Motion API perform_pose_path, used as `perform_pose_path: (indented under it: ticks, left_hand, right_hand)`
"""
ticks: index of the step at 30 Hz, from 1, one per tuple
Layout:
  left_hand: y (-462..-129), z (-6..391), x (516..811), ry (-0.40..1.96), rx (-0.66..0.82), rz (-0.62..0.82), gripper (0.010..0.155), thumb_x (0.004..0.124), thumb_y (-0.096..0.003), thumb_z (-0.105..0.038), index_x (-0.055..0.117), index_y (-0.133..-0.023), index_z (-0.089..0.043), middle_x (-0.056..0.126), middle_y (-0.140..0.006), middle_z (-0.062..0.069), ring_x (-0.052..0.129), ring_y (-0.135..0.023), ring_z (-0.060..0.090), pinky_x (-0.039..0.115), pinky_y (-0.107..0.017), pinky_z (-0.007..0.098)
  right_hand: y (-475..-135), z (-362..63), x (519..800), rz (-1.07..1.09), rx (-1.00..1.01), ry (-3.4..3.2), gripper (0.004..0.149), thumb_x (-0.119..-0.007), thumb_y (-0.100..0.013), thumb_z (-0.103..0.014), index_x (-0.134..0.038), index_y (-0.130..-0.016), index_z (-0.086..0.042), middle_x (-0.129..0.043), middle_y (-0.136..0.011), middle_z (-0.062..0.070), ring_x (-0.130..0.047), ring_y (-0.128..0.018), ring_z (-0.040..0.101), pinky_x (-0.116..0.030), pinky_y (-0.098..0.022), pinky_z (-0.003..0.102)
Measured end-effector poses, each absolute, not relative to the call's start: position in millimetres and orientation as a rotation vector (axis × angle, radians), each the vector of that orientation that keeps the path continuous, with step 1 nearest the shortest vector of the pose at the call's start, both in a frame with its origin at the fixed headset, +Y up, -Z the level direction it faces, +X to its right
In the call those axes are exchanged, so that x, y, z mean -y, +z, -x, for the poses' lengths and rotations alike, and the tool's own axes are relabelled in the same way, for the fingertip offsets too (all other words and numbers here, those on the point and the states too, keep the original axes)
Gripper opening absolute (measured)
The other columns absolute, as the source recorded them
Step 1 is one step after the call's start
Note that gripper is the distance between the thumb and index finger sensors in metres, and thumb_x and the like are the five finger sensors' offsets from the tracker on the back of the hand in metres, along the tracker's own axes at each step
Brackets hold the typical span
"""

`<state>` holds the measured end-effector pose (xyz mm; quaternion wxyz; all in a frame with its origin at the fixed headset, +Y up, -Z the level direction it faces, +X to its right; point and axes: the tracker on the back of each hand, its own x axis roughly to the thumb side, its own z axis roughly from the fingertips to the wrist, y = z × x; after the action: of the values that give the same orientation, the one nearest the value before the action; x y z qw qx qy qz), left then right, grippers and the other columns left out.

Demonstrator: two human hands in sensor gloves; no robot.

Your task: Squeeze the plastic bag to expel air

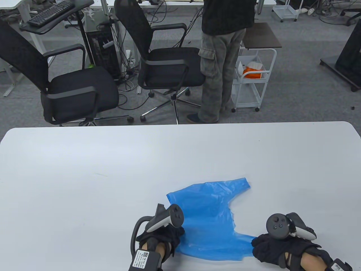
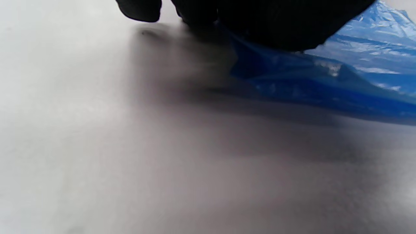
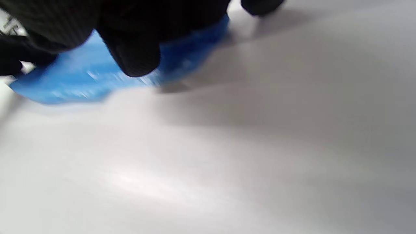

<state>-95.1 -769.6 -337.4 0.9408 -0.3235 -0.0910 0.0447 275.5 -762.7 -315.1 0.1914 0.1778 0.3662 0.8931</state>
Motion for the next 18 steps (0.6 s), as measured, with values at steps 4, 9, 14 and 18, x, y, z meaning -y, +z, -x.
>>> perform_pose_path:
  ticks: [4,9,14,18]
  left_hand:
    - [-336,93,771,0.097,0.208,0.669,0.053,0.073,-0.0393,-0.042,0.062,-0.091,-0.042,0.045,-0.105,-0.016,0.039,-0.105,0.018,0.048,-0.078,0.052]
    - [-336,96,772,0.135,0.210,0.677,0.053,0.073,-0.0393,-0.042,0.063,-0.091,-0.043,0.044,-0.105,-0.017,0.038,-0.105,0.017,0.047,-0.078,0.052]
    - [-335,97,774,0.158,0.210,0.688,0.053,0.073,-0.0393,-0.041,0.061,-0.091,-0.043,0.042,-0.105,-0.018,0.035,-0.105,0.016,0.044,-0.079,0.052]
    - [-335,98,774,0.170,0.202,0.692,0.053,0.073,-0.0395,-0.041,0.062,-0.091,-0.042,0.042,-0.105,-0.018,0.035,-0.105,0.016,0.043,-0.079,0.051]
  right_hand:
    - [-324,-236,718,-0.633,-0.719,2.550,0.049,-0.074,-0.040,-0.052,-0.082,-0.084,-0.031,-0.071,-0.102,-0.003,-0.064,-0.099,0.026,-0.059,-0.069,0.046]
    - [-329,-153,713,-0.820,-0.617,2.695,0.057,-0.072,-0.039,-0.052,-0.066,-0.093,-0.036,-0.053,-0.110,-0.010,-0.047,-0.107,0.020,-0.046,-0.077,0.048]
    - [-343,-94,746,-0.870,-0.804,2.766,0.058,-0.070,-0.040,-0.049,-0.059,-0.095,-0.038,-0.044,-0.112,-0.010,-0.037,-0.109,0.020,-0.040,-0.079,0.049]
    - [-351,-79,764,-0.799,-0.849,2.799,0.058,-0.070,-0.040,-0.048,-0.058,-0.096,-0.038,-0.040,-0.113,-0.012,-0.034,-0.110,0.019,-0.037,-0.080,0.049]
